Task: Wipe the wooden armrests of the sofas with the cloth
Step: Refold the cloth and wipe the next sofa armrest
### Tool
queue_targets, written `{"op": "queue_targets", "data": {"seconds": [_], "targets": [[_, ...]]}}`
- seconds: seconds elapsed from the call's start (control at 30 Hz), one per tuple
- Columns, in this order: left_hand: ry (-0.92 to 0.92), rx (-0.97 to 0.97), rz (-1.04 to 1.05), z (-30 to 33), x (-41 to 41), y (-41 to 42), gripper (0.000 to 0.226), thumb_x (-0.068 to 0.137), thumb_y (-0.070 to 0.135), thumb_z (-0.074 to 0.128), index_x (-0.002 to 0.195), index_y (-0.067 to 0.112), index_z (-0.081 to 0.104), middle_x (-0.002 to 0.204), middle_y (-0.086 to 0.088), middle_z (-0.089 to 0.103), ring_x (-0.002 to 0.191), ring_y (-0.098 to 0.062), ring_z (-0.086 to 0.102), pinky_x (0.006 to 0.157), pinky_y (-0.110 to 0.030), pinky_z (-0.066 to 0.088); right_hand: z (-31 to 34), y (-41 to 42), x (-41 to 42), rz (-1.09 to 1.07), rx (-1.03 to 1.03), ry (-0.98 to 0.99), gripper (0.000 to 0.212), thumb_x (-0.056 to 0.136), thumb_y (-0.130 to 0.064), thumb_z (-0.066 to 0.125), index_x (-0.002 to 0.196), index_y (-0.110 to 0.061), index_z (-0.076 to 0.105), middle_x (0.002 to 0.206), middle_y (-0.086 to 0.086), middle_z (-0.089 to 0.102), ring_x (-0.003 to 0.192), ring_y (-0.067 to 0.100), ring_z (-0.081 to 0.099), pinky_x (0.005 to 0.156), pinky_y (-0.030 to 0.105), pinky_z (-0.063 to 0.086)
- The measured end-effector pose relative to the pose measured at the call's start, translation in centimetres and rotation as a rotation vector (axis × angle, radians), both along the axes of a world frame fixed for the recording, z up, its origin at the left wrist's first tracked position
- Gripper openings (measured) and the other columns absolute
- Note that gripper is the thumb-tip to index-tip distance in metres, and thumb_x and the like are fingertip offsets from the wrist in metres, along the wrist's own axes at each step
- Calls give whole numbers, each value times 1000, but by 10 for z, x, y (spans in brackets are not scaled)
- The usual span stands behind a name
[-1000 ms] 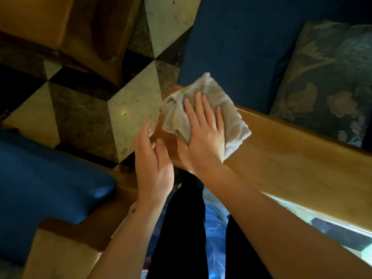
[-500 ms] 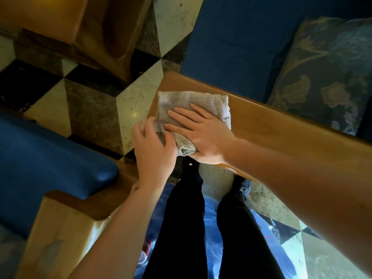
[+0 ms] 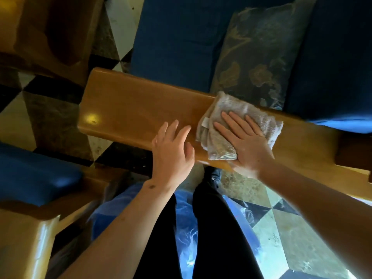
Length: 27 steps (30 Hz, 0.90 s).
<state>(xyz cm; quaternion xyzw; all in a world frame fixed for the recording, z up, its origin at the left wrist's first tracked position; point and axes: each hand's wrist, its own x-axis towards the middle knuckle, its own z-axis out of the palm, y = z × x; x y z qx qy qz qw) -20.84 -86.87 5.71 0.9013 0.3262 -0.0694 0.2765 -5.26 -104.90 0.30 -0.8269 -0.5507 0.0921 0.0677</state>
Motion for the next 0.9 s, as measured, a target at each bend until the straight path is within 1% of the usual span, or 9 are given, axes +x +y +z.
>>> {"op": "queue_targets", "data": {"seconds": [0.07,0.2,0.27,0.4,0.53,0.63,0.73,0.83,0.9], "targets": [[34,19,-45,1,8,-11,41,92,20,60,132,23,63,152,-12,49,144,-36,35,108,-60,38,3,-39,3,-184,-29,41,86,89,-53,58,164,-26,24,173,4,19,161,24,11,130,51,7],[109,92,-137,-1,24,-23,46,87,23,67,133,25,61,150,-15,47,140,-37,37,105,-60,40,8,-110,7,-524,-20,43,83,87,-45,51,163,-25,25,172,5,22,160,24,14,130,52,11],[123,135,-158,-3,33,-26,48,81,22,71,128,24,61,145,-15,49,134,-38,40,102,-58,41,10,-118,4,-672,0,64,80,87,-41,49,162,-25,28,171,5,26,159,26,18,129,51,11],[144,132,-91,-6,48,-28,42,78,23,71,119,23,61,136,-12,50,127,-35,42,101,-55,39,15,-80,-21,-1036,52,92,72,90,-44,42,160,-27,34,170,2,28,159,25,18,130,47,5],[104,138,-86,-9,48,-19,44,83,33,72,123,24,58,136,-11,50,127,-35,42,103,-53,38,15,-18,-38,-1397,21,78,75,94,-49,43,163,-25,27,173,6,20,160,27,14,129,51,5],[100,177,-15,-14,30,9,59,85,51,72,133,22,54,145,-16,47,135,-39,40,106,-56,36,15,38,-41,-1612,36,99,76,97,-51,47,164,-22,26,173,9,17,161,28,12,129,54,7],[161,218,61,-16,0,53,81,86,66,63,148,19,43,157,-20,37,146,-41,31,113,-59,30,10,80,-53,-1587,37,83,77,97,-50,46,164,-20,24,173,11,15,160,30,12,129,55,6],[201,244,97,-19,-37,103,82,90,68,54,154,21,35,162,-19,31,150,-41,25,116,-61,26,8,128,-76,-1430,42,68,77,98,-54,44,163,-19,26,172,13,18,159,32,16,128,57,8],[218,244,172,-20,-60,137,81,91,68,51,155,23,32,162,-18,28,149,-41,24,115,-63,25,10,173,-97,-1258,51,83,77,97,-54,45,163,-18,27,172,15,20,159,34,18,127,56,10]]}}
